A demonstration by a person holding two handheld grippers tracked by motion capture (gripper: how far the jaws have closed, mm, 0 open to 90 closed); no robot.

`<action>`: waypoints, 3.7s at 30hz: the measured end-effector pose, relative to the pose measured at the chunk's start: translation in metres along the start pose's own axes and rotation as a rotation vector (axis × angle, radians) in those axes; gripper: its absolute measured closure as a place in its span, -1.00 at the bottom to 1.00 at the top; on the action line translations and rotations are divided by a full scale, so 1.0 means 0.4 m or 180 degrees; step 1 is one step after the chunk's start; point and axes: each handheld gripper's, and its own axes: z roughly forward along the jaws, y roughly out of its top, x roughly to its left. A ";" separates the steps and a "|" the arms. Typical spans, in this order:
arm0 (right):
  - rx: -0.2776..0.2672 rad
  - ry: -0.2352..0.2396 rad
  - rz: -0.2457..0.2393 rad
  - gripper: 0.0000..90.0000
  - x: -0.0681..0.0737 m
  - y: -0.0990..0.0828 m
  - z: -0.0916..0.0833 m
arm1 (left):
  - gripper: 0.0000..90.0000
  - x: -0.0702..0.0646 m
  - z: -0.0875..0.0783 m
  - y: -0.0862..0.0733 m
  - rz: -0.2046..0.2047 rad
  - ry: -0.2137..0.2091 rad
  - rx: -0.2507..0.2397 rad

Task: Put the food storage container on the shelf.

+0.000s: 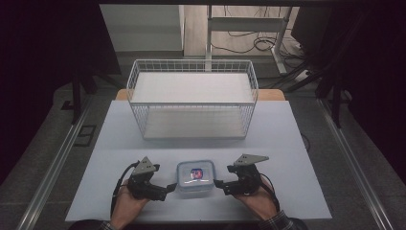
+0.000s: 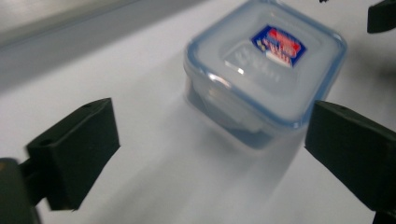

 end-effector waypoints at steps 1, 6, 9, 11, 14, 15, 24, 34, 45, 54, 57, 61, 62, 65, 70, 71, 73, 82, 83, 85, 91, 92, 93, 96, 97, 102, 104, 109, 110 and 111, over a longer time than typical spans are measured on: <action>0.0010 0.0000 0.0002 -0.52 0.000 0.006 0.002 | -0.99 0.001 0.001 0.011 0.0005 -0.0022 -0.0004; 0.0078 0.0053 -0.0023 -0.50 -0.002 0.029 0.027 | -0.96 -0.001 0.032 0.045 0.0053 -0.0083 0.0121; 0.0121 0.0086 -0.0039 -0.51 0.000 0.041 0.045 | -0.93 0.004 0.054 0.051 0.0000 -0.0151 0.0167; 0.0155 0.0123 -0.0035 -0.53 -0.001 0.046 0.061 | -0.88 0.010 0.067 0.051 -0.0066 -0.0199 0.0192; 0.0248 0.0146 -0.0013 -0.60 -0.005 0.045 0.082 | -0.88 0.020 0.089 0.044 -0.0181 -0.0333 0.0244; 0.0272 0.0159 0.0003 -0.62 -0.008 0.043 0.088 | -0.90 0.022 0.097 0.039 -0.0224 -0.0400 0.0268; 0.0424 0.0650 0.0323 -0.58 -0.021 0.023 0.112 | -0.69 0.009 0.108 0.016 -0.0367 -0.0814 0.0277; 0.0345 0.0715 0.0434 -0.01 -0.027 0.000 0.058 | -0.03 0.014 0.061 -0.011 -0.0479 -0.0955 0.0131; 0.0260 0.0955 0.0635 0.23 -0.039 -0.022 0.036 | 0.23 0.021 0.046 -0.032 -0.0671 -0.1113 0.0003; 0.0112 0.1143 0.0863 0.30 -0.057 -0.028 0.032 | 0.25 0.038 0.054 -0.042 -0.0834 -0.1288 -0.0042; 0.0110 0.1097 0.0843 0.29 -0.057 -0.022 0.026 | 0.25 0.035 0.051 -0.032 -0.0801 -0.1268 -0.0063; 0.0022 0.1093 0.0817 0.30 -0.056 -0.002 0.014 | 0.26 0.042 0.033 0.000 -0.0743 -0.1244 -0.0098; 0.0022 0.1093 0.0817 0.30 -0.056 -0.002 0.014 | 0.26 0.042 0.033 0.000 -0.0743 -0.1244 -0.0098; -0.0043 0.1095 0.0783 0.30 -0.056 0.018 0.007 | 0.25 0.046 0.016 0.027 -0.0686 -0.1186 -0.0156; -0.0168 0.1095 0.0720 0.30 -0.057 0.058 -0.007 | 0.25 0.054 -0.011 0.077 -0.0595 -0.1110 -0.0206; -0.0186 0.1088 0.0697 0.29 -0.058 0.069 -0.010 | 0.25 0.057 -0.015 0.086 -0.0576 -0.1100 -0.0216; -0.0223 0.1082 0.0651 0.30 -0.061 0.097 -0.021 | 0.26 0.065 -0.026 0.113 -0.0552 -0.1112 -0.0239; -0.0281 0.1047 0.0564 0.30 -0.074 0.166 -0.040 | 0.26 0.091 -0.042 0.177 -0.0518 -0.1137 -0.0272; -0.0286 0.1044 0.0555 0.30 -0.076 0.172 -0.042 | 0.27 0.096 -0.045 0.188 -0.0520 -0.1142 -0.0279; -0.0294 0.1042 0.0542 0.30 -0.081 0.192 -0.047 | 0.27 0.102 -0.049 0.203 -0.0523 -0.1153 -0.0287; -0.0314 0.1045 0.0526 0.30 -0.092 0.229 -0.053 | 0.27 0.116 -0.057 0.235 -0.0508 -0.1129 -0.0301; -0.0324 0.1040 0.0524 0.30 -0.094 0.233 -0.052 | 0.27 0.119 -0.057 0.238 -0.0509 -0.1126 -0.0310; -0.0333 0.1035 0.0519 0.30 -0.096 0.241 -0.050 | 0.27 0.127 -0.055 0.241 -0.0516 -0.1129 -0.0328; -0.0333 0.1026 0.0521 0.30 -0.100 0.245 -0.046 | 0.27 0.134 -0.050 0.241 -0.0541 -0.1134 -0.0336; -0.0329 0.1027 0.0529 0.30 -0.102 0.246 -0.042 | 0.27 0.139 -0.047 0.240 -0.0552 -0.1139 -0.0340; -0.0349 0.1026 0.0542 0.29 -0.114 0.261 -0.030 | 0.27 0.157 -0.048 0.255 -0.0576 -0.1133 -0.0382; -0.0368 0.1020 0.0524 0.30 -0.115 0.274 -0.033 | 0.27 0.161 -0.055 0.268 -0.0567 -0.1126 -0.0406; -0.0412 0.1019 0.0460 0.30 -0.118 0.320 -0.047 | 0.27 0.168 -0.076 0.308 -0.0533 -0.1092 -0.0459; -0.0424 0.1023 0.0461 0.30 -0.119 0.326 -0.050 | 0.27 0.169 -0.080 0.314 -0.0530 -0.1085 -0.0465; -0.0424 0.1023 0.0461 0.30 -0.119 0.326 -0.050 | 0.27 0.169 -0.080 0.314 -0.0530 -0.1085 -0.0465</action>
